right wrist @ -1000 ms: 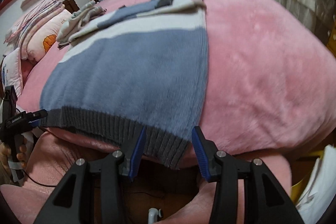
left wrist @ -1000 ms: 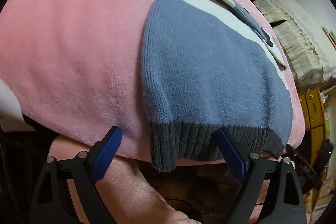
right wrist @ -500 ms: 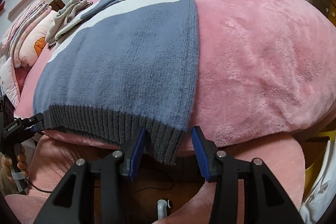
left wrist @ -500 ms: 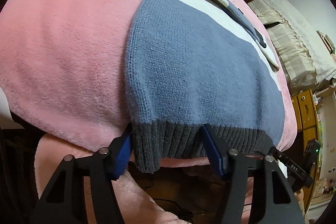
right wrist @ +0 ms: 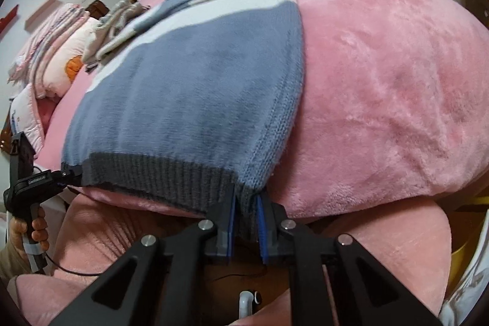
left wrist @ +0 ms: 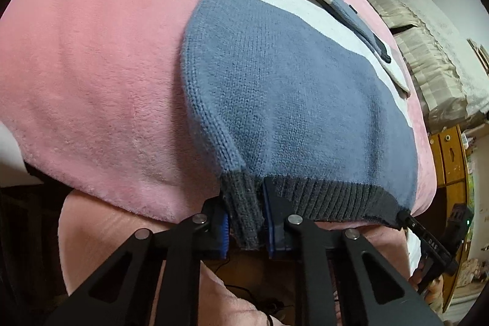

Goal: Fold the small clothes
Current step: 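Lift the hem with both tools and fold it over toward the collar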

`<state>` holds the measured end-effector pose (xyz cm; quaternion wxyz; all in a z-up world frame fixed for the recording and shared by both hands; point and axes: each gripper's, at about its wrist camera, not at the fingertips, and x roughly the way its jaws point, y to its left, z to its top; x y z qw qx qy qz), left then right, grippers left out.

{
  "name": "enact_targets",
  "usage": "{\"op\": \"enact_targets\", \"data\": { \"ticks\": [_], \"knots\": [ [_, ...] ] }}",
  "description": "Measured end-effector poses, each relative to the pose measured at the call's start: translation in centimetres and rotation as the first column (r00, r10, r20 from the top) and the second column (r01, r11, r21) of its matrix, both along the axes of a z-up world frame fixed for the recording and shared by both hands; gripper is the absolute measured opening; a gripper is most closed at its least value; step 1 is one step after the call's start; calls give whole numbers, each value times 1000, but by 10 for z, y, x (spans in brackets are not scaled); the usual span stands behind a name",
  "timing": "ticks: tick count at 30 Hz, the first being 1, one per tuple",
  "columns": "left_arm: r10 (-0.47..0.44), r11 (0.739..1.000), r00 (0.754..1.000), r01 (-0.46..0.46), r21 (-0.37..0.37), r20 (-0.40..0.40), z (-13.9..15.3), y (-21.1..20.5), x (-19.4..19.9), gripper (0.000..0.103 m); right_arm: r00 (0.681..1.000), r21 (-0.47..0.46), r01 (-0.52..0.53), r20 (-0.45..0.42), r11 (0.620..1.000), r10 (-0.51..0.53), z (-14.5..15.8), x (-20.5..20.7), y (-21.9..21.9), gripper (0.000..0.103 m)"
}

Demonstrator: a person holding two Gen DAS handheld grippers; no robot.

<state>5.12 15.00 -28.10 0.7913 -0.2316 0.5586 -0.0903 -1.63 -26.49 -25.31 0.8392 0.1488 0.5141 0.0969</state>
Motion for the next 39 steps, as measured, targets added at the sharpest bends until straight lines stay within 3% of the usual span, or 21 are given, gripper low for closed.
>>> {"op": "enact_targets", "data": {
  "ticks": [3,6,16,21,27,31,39],
  "knots": [
    [30,1000,999,-30,-2,-15,6,2,1,9,1000,10,-14,28,1000,14,14,-3,-1,11],
    [67,996,998,-66,-51,3,22,12,-1,8,997,55,-12,77,998,8,38,-6,-12,11],
    [165,959,971,-116,-259,174,105,25,32,8,953,168,-32,303,985,-21,139,27,-34,11],
    [216,935,940,-123,-332,262,152,31,72,8,927,234,-16,368,972,-74,171,67,-42,11],
    [319,901,885,-172,-399,339,193,39,142,8,899,321,43,401,946,-177,190,128,-65,11],
    [327,910,879,-194,-368,346,197,28,206,8,888,322,66,413,944,-202,192,182,-69,10],
    [328,933,901,-261,-248,285,144,6,339,8,908,285,156,335,946,-251,147,305,-71,10]
  ]
}}
